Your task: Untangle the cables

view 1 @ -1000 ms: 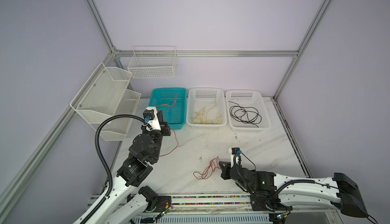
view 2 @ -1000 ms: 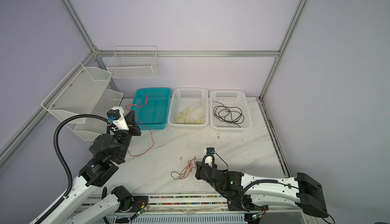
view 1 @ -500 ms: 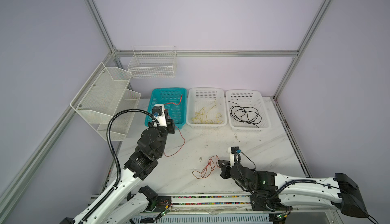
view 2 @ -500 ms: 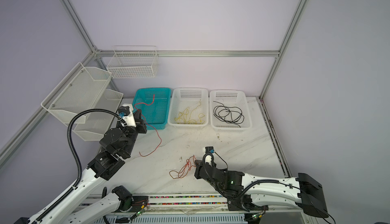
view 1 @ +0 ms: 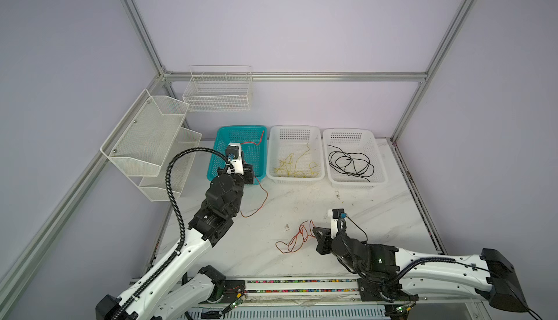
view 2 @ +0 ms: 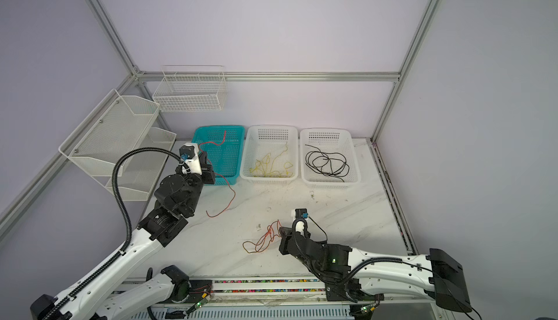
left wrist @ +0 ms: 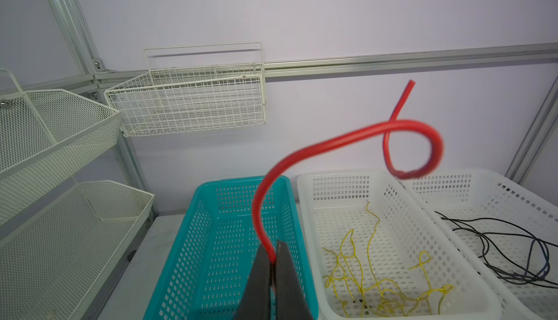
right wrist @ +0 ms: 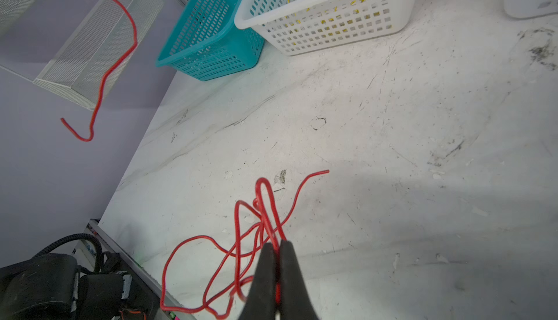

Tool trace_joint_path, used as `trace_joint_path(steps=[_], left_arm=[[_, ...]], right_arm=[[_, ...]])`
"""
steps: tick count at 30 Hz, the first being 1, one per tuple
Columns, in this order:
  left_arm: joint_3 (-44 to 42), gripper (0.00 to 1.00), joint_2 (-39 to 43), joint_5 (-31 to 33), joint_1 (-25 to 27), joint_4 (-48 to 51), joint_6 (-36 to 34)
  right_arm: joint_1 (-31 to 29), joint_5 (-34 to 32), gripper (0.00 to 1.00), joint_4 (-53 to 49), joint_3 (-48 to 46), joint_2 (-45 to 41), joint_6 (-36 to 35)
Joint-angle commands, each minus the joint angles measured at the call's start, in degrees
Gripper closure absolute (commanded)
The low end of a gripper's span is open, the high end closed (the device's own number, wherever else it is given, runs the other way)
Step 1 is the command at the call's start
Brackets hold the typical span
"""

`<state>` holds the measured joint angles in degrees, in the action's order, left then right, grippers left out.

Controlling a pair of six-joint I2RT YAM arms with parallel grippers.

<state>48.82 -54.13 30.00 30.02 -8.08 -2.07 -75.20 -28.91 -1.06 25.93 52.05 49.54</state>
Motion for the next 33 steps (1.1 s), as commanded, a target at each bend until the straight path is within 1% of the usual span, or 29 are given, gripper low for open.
trace_joint_path(steps=[1,9,14,17,24,28,33], left_arm=[[3.2,1.00,-1.9,-1.0,-1.0,-8.1,-3.3],[7.6,1.00,-10.6,-2.5,-3.8,-15.8,-7.5],[9.5,1.00,-16.1,-3.7,-7.1,-21.8,-8.2],[12.4,1.00,-19.1,-5.0,-8.6,-22.2,-7.4],[17.7,1.00,-26.4,-8.1,-11.1,-27.2,-11.6],[20.1,1.00,-32.0,-10.4,-13.2,-29.7,-13.0],[23.3,1.00,-38.7,-11.3,-16.1,-32.4,-13.3]], right_arm=[[0.2,-1.4,1.00,1.0,0.8,0.1,-0.4],[0.2,-0.7,1.00,1.2,0.7,0.4,-0.5],[0.2,-0.6,1.00,1.2,1.0,0.9,-0.9],[0.2,-0.5,1.00,1.2,1.2,1.5,-1.3],[0.2,-0.4,1.00,1.7,1.6,2.6,-1.9],[0.2,0.2,1.00,2.7,1.6,3.1,-2.9],[0.2,1.3,1.00,4.6,1.8,3.8,-4.6]])
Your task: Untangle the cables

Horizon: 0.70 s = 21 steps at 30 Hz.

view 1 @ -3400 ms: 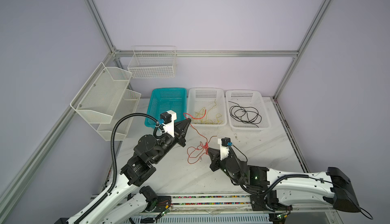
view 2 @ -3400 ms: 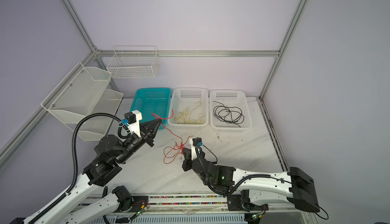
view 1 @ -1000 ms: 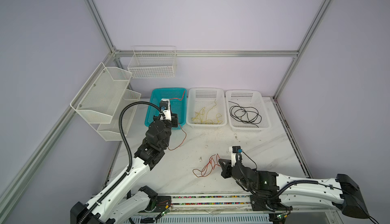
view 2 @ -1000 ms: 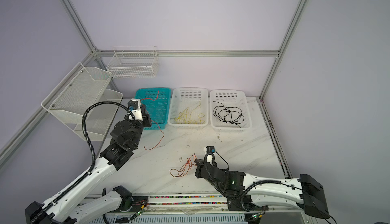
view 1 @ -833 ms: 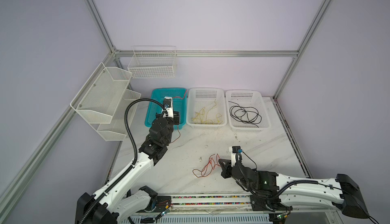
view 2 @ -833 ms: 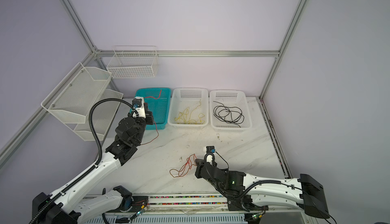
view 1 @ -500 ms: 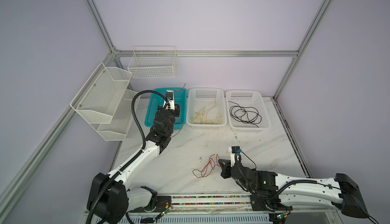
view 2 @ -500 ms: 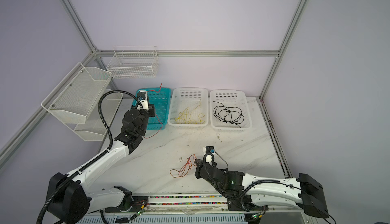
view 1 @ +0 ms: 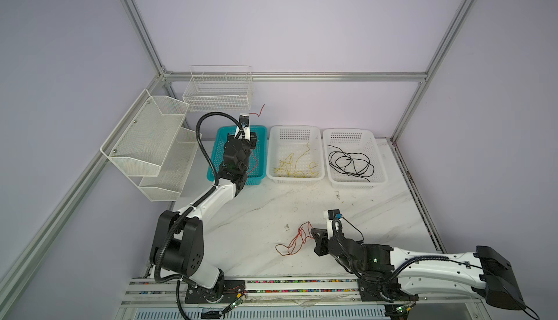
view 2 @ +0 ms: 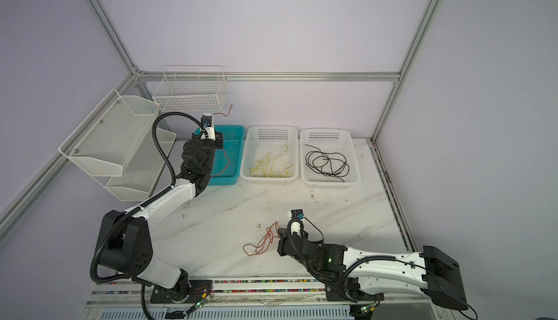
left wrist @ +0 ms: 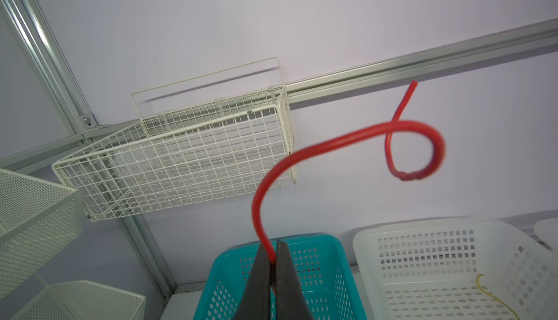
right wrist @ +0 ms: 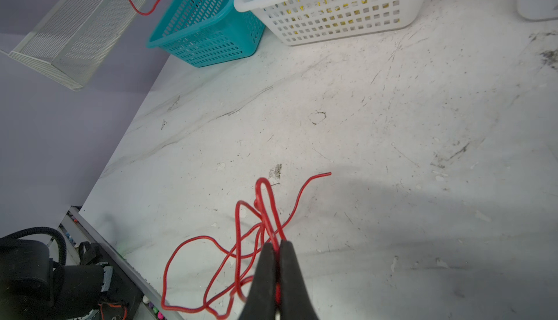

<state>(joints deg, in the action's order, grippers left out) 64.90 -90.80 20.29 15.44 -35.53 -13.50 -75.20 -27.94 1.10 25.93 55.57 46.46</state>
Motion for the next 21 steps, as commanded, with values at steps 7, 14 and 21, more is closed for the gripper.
trace_joint_path(steps=[7,14,21], left_arm=[[10.2,1.00,-9.6,-1.9,-3.2,-5.6,-1.8],[6.1,1.00,-12.9,-1.4,-4.3,-8.7,-1.5],[2.6,1.00,-14.4,-0.9,-5.9,-10.2,-1.2]], right_arm=[[0.2,1.0,1.00,3.0,1.8,1.1,-2.1],[0.2,1.8,1.00,3.6,0.8,0.3,-1.6],[0.2,1.8,1.00,4.4,0.0,0.0,-1.4]])
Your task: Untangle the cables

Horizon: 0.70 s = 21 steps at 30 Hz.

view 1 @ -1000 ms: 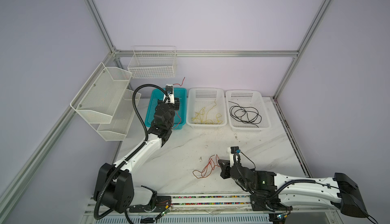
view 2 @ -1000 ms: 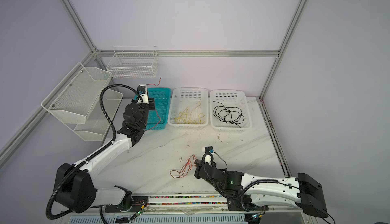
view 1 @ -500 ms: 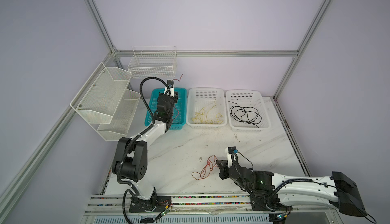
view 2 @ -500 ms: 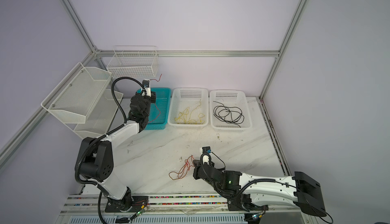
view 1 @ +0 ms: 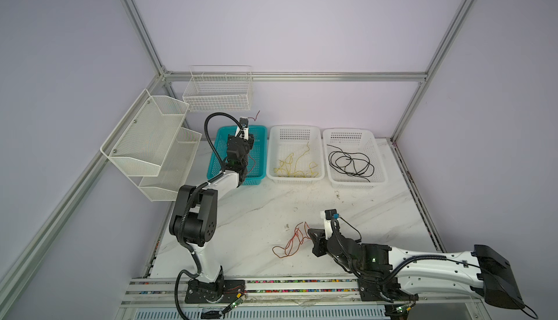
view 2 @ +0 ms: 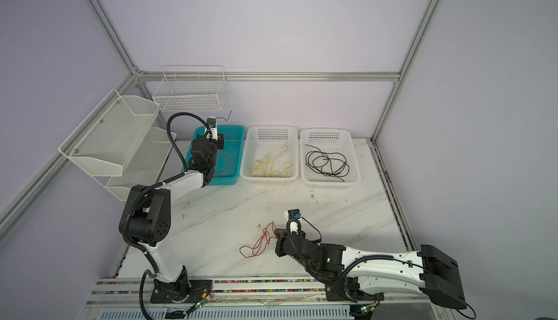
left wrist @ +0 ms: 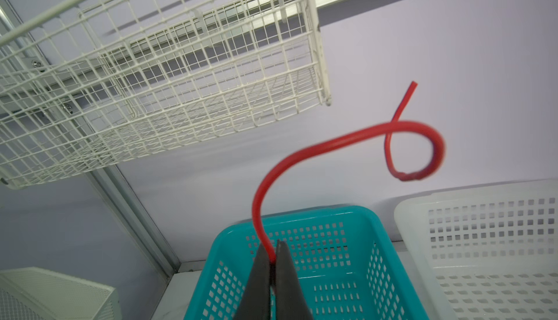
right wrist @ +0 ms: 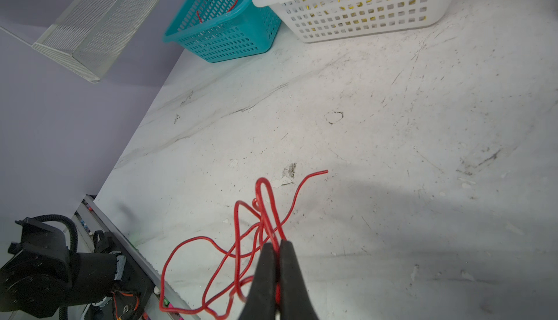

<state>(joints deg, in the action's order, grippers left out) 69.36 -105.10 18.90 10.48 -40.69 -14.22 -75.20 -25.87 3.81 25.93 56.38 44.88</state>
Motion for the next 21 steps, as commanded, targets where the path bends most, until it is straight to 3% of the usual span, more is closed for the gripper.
trace_joint_path(steps=[1,11,21], left_arm=[[-2.3,1.00,-0.1,0.5,-1.2,-5.0,-0.3],[-5.8,1.00,-1.1,0.4,-2.8,-6.0,1.7],[-3.0,1.00,-2.3,0.8,-3.1,-2.5,4.1]], right_arm=[[0.2,-0.2,1.00,1.9,-0.1,-0.7,0.1],[0.2,0.0,1.00,3.2,-0.8,-0.3,0.3],[0.2,-0.1,1.00,3.0,-0.9,-0.4,0.4]])
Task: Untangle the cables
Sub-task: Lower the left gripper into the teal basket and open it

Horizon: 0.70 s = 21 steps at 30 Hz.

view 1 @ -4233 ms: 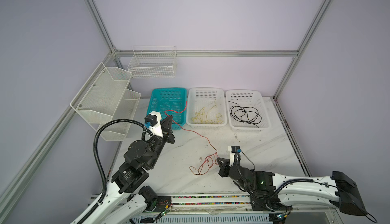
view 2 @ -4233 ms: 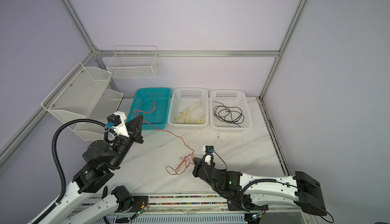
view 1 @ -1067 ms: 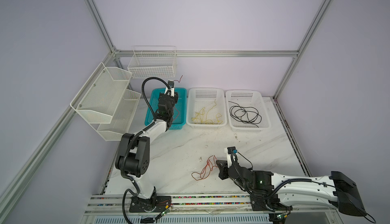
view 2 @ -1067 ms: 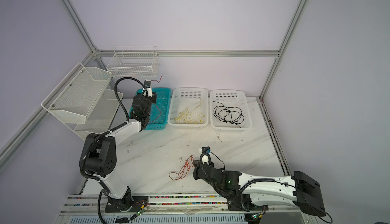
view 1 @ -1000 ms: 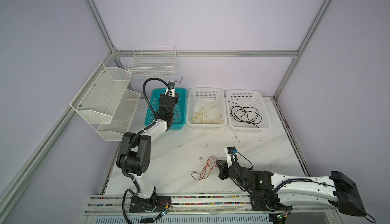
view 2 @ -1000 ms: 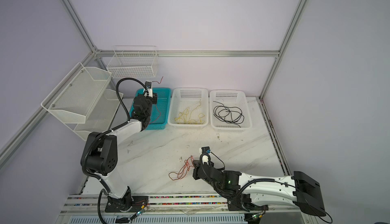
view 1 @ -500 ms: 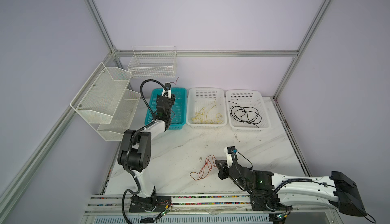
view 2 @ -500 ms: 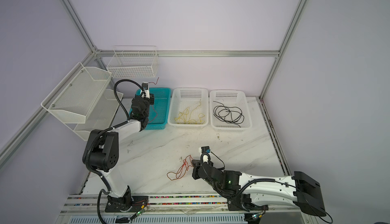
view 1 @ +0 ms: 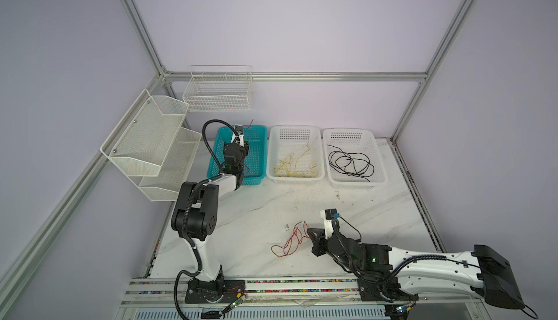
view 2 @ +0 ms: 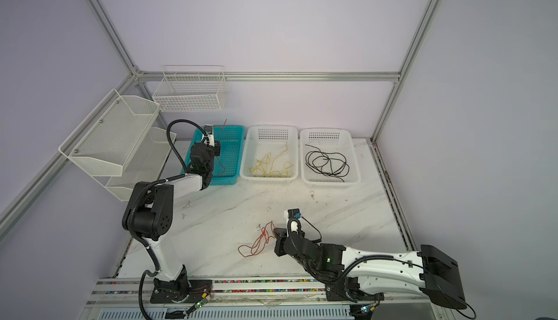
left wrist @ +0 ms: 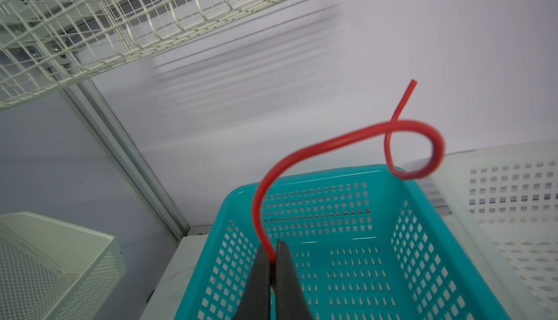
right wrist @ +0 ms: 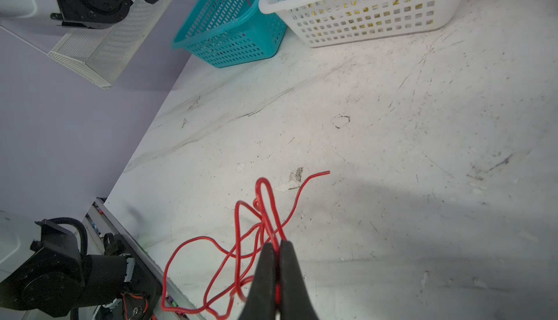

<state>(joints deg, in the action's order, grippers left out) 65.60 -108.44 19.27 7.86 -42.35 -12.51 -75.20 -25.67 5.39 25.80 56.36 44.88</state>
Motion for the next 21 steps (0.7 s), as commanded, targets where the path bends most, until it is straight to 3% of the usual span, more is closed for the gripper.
trace_joint_path(steps=[1,21], left_arm=[[0.8,1.00,1.1,0.3,-0.5,0.0,3.1],[-2.9,0.86,-0.3,0.9,-0.6,2.9,3.5]], right_arm=[[0.2,-0.3,1.00,1.5,-0.9,-0.4,0.6],[0.2,-0.3,1.00,1.9,-0.1,0.2,0.4]])
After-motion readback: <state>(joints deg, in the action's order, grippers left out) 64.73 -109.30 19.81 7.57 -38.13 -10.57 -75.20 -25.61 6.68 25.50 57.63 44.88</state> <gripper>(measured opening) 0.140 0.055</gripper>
